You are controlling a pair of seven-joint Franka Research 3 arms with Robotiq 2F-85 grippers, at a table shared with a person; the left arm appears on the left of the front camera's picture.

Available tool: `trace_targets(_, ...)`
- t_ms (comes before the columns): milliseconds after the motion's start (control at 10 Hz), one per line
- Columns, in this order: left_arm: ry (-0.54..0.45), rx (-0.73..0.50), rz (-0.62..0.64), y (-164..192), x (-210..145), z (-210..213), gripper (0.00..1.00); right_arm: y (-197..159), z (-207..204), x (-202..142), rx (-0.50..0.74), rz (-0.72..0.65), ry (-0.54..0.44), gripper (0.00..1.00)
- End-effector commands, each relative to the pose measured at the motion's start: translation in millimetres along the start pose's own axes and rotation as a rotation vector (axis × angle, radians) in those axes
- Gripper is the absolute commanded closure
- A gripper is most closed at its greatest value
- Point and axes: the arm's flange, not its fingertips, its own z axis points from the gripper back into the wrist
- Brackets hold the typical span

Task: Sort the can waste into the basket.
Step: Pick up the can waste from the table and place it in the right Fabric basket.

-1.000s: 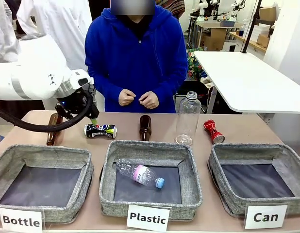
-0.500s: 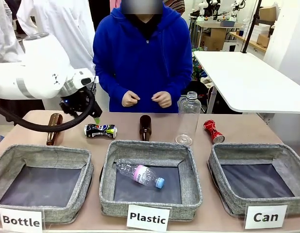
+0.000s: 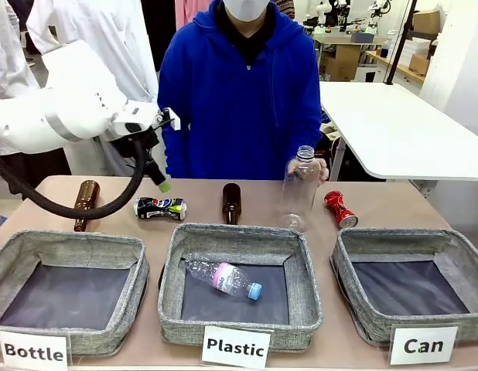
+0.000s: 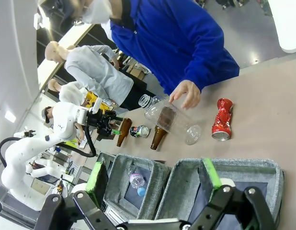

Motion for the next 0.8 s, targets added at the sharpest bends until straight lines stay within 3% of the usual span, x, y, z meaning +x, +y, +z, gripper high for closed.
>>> trace_targets(0,0.01,-0.09,-0.292,18,-30,7,0.0,-2,-2,1,0.016,0.027,-0.021,0.0)
trace_targets(400,0.13,0.018,-0.293,35,-7,-35,0.0,-2,-2,1,0.016,0.027,-0.021,0.0)
trace_targets(700,0.178,0.008,-0.408,44,6,-60,0.0,-2,-2,1,0.016,0.027,-0.021,0.0)
